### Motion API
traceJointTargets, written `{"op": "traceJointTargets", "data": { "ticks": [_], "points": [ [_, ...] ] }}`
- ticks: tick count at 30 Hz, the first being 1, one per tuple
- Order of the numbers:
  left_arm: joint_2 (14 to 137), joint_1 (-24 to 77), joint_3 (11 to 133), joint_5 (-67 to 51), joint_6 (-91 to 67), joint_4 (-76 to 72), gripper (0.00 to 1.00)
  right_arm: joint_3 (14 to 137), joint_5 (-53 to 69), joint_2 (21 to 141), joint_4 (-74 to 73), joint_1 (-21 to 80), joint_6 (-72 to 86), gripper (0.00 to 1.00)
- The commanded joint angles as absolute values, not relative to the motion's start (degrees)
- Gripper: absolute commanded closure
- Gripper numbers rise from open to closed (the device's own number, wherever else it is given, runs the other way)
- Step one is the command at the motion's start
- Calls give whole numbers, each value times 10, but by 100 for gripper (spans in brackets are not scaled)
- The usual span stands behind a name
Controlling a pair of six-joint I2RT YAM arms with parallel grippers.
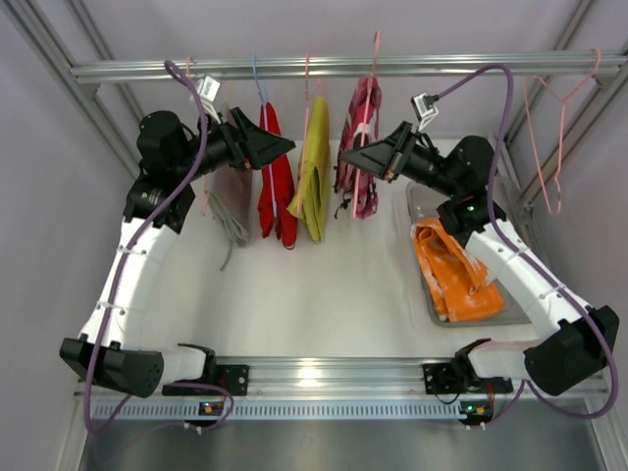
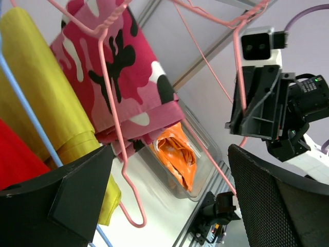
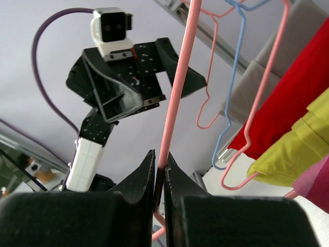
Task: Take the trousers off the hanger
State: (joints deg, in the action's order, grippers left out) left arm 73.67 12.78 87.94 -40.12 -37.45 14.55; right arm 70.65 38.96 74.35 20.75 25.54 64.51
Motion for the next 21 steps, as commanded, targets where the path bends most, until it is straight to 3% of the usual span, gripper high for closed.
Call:
{"op": "traceJointTargets", "data": {
  "ticks": [1, 7, 12, 16, 21],
  "points": [
    [736, 128, 868, -437, -403, 66, 2, 742, 405, 670, 313, 246, 535, 100],
    [748, 137, 874, -447, -409, 52, 3, 765, 423, 680, 314, 229, 536, 100],
    [754, 167, 881, -457, -434, 23, 6, 713, 427, 643, 284, 229, 535, 100],
    [766, 223, 859, -470, -482, -50, 18, 671, 418, 602, 261, 229, 529, 100],
    [807, 306, 859, -461, -549, -125, 26, 650, 416, 551, 217, 229, 501, 100]
  ]
}}
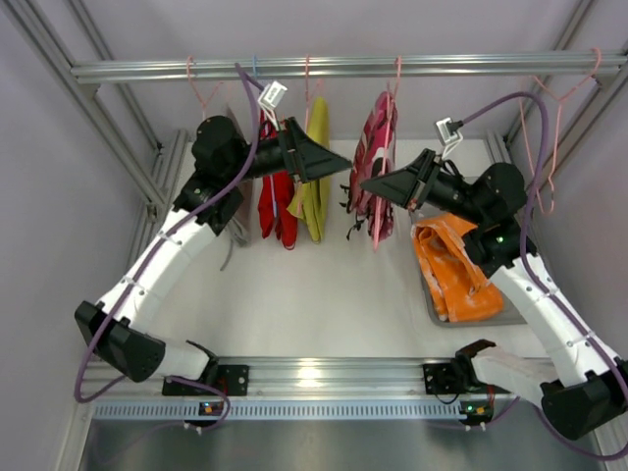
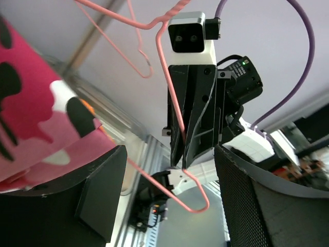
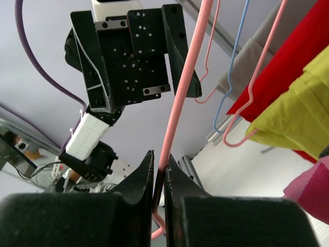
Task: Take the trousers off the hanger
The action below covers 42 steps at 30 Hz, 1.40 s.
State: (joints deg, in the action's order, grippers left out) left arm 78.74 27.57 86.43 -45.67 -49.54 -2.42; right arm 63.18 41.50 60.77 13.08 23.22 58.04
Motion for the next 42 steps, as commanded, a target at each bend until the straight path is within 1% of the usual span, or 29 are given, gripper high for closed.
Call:
{"op": "traceJointTargets", "data": {
  "ticks": [1, 2, 8, 13, 18, 20, 27, 30, 34, 39, 42],
  "points": [
    [812, 315, 862, -455, -554, -133, 27, 647, 415, 543, 202, 229, 499, 100],
    [824, 335, 864, -453, -557, -148, 29, 644, 415, 527, 196, 229, 495, 100],
    [870, 395, 877, -439, -576, -177, 32, 627, 414, 477, 132, 229, 473, 100],
    [900, 415, 875, -425, -635, -239, 34, 609, 418, 467, 120, 229, 466, 100],
    [903, 420, 865, -432, -664, -287, 34, 602, 417, 466, 128, 229, 468, 100],
    [893, 420, 856, -433, -664, -297, 34, 600, 413, 465, 130, 229, 471, 100],
    [859, 404, 807, -430, -619, -242, 28, 605, 408, 463, 142, 229, 483, 100],
    [849, 396, 791, -436, -617, -251, 28, 608, 410, 463, 142, 229, 484, 100],
    [855, 389, 808, -464, -654, -315, 27, 600, 411, 461, 137, 229, 481, 100],
    [865, 392, 838, -468, -664, -322, 27, 584, 414, 459, 142, 229, 483, 100],
    [880, 410, 855, -468, -657, -319, 27, 577, 417, 460, 147, 229, 483, 100]
  ]
}}
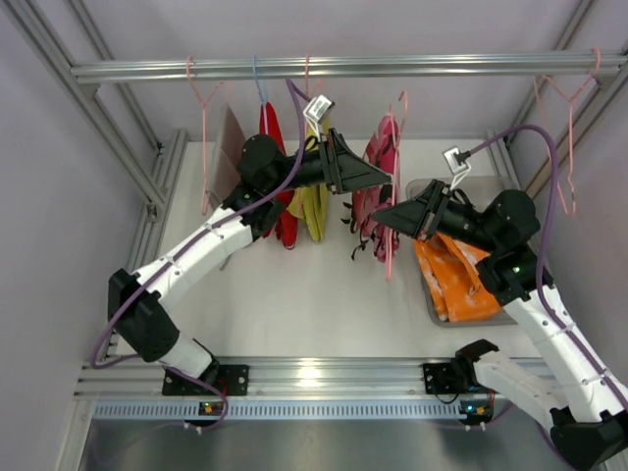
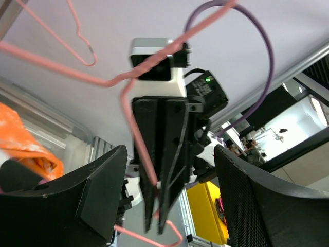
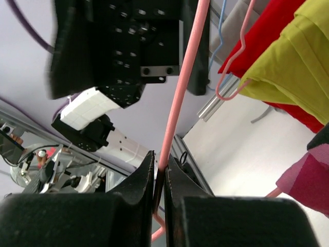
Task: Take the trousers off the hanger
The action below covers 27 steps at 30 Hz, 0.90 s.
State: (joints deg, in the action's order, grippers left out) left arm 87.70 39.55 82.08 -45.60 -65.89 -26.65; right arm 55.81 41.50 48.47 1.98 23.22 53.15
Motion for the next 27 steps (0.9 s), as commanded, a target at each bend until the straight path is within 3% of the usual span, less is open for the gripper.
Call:
{"op": "traceJointTargets", "data": {
  "ticks": [1, 11, 17, 21, 22, 24, 25, 27],
  "points": [
    [884, 416, 860, -468, -650, -311, 27, 574, 417, 460, 149, 229, 483, 100],
    [929, 435, 882, -438, -683, -304, 28, 567, 419, 453, 153, 238, 475, 100],
    [936, 436, 901, -441, -696, -318, 39, 555, 414, 449, 143, 238, 476, 100],
    [924, 436, 892, -450, -694, -312, 51, 549, 401, 446, 124, 238, 455, 100],
    [920, 436, 888, -453, -693, -310, 62, 548, 396, 447, 119, 238, 451, 100],
    [911, 435, 877, -454, -691, -305, 76, 548, 394, 448, 105, 238, 443, 99],
    [909, 435, 875, -454, -689, -297, 90, 548, 391, 447, 101, 238, 440, 96],
    [902, 432, 876, -454, -689, -293, 100, 548, 387, 445, 88, 237, 428, 78]
  ]
}}
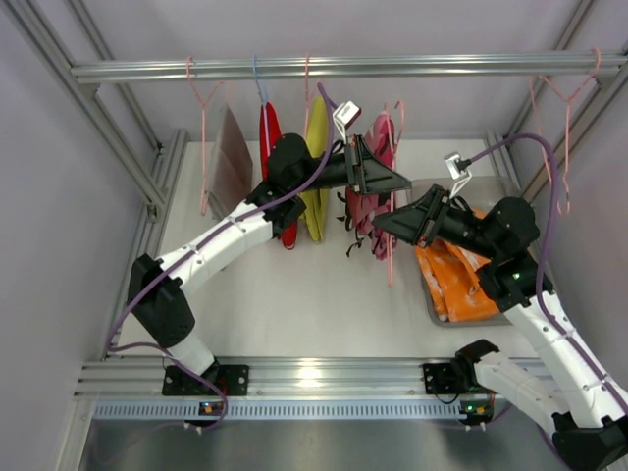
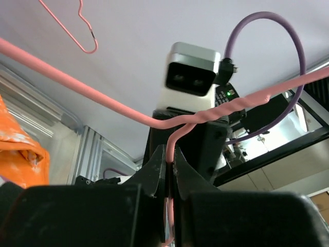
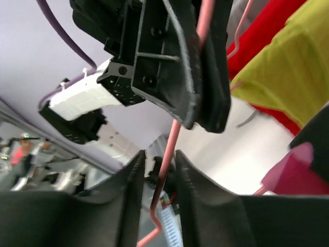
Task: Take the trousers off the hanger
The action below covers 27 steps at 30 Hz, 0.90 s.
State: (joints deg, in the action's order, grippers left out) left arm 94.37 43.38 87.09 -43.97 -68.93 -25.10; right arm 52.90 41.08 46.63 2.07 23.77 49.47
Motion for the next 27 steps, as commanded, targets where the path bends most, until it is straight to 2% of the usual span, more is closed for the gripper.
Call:
{"op": "traceJointTargets", "data": {
  "ticks": [1, 2, 3, 6, 7, 8, 10, 13, 14, 15, 23, 27],
  "points": [
    [900, 429, 879, -453, -690, -289, 100, 555, 377, 445, 77, 237, 420, 67],
    [897, 422, 880, -449, -692, -286, 100, 562, 369, 443, 58, 235, 409, 48],
    [895, 417, 881, -448, -697, -285, 100, 576, 353, 438, 15, 232, 376, 41],
    [890, 398, 889, -448, -712, -284, 100, 595, 298, 403, -69, 223, 263, 33],
    [889, 394, 894, -450, -715, -286, 100, 587, 239, 389, -102, 222, 234, 31],
    [889, 387, 898, -451, -719, -289, 100, 578, 200, 370, -113, 222, 215, 22],
    [888, 383, 905, -449, -732, -295, 100, 549, 142, 327, -133, 222, 155, 18],
    [888, 382, 914, -445, -747, -301, 100, 524, 147, 300, -159, 222, 105, 15],
    [890, 383, 918, -444, -749, -301, 100, 519, 161, 296, -182, 222, 95, 5],
    [892, 383, 921, -442, -754, -300, 100, 514, 172, 290, -188, 222, 80, 0],
    [929, 384, 998, -434, -758, -298, 100, 431, 212, 301, -198, 223, 28, 1],
    [947, 385, 1041, -431, -746, -289, 100, 382, 245, 293, -146, 223, 25, 1]
  ]
}}
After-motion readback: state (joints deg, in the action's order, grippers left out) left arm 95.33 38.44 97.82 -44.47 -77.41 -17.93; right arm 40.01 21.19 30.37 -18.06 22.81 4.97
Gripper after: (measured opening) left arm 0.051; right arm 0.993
